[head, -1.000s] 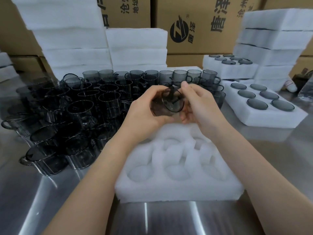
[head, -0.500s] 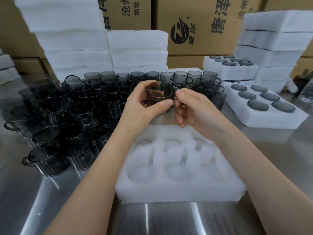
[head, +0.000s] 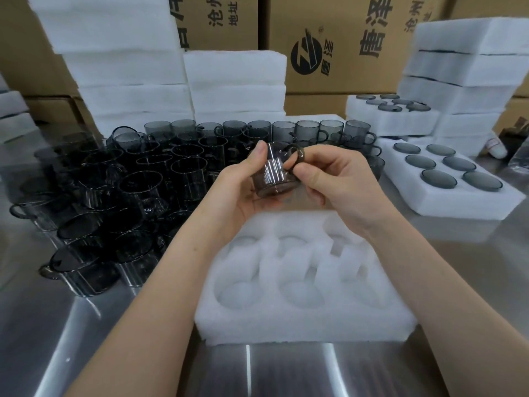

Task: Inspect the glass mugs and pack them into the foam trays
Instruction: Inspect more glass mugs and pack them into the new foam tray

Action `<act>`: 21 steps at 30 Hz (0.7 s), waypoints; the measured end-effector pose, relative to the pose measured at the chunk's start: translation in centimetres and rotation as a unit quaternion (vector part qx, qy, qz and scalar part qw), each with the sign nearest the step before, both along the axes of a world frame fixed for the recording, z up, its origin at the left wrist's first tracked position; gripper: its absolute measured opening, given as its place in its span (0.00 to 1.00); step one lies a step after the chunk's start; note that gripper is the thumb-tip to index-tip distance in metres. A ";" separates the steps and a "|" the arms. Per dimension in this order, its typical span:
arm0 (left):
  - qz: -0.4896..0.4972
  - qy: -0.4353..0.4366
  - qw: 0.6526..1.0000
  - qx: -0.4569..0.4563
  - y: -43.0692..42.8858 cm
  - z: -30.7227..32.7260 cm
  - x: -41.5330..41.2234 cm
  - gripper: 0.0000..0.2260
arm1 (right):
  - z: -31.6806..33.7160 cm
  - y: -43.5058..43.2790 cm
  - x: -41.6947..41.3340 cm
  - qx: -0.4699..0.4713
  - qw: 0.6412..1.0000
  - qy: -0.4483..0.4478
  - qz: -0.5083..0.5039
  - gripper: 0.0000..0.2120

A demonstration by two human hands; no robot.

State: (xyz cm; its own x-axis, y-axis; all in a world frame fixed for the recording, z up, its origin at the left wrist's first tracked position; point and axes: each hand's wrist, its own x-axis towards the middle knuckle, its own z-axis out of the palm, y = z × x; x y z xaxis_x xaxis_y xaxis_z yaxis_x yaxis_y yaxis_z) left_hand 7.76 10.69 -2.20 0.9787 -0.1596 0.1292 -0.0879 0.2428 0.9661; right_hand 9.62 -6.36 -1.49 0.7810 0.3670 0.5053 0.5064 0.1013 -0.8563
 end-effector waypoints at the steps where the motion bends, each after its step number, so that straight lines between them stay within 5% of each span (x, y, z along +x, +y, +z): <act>1: -0.006 0.003 1.000 -0.007 -0.1 0.0 0.0 0.19 | 0.0 0.1 -0.1 -0.001 1.000 -0.006 -0.018 0.06; 10: 0.029 -0.063 0.998 0.007 -0.3 -0.7 0.6 0.12 | 0.2 0.5 0.4 0.028 0.996 0.064 -0.054 0.19; 14: 0.071 -0.130 0.986 0.082 -0.6 -0.8 0.4 0.19 | 0.1 0.5 0.5 0.013 0.992 0.057 -0.108 0.23; 18: 0.123 -0.156 0.975 0.104 -0.3 -0.8 0.7 0.21 | -0.1 0.4 0.7 0.032 0.990 0.086 -0.108 0.21; 21: 0.104 -0.133 0.985 0.024 -0.2 -0.8 0.7 0.23 | -0.1 0.0 1.0 0.074 0.989 0.104 -0.076 0.15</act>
State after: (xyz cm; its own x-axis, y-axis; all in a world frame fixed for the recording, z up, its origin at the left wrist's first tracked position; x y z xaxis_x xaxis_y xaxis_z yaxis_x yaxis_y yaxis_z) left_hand 8.48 10.49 -3.03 0.9232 0.0295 0.3833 -0.3833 0.1473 0.9118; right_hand 10.59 -6.32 -1.57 0.9142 0.1708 0.3675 0.3400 0.1703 -0.9249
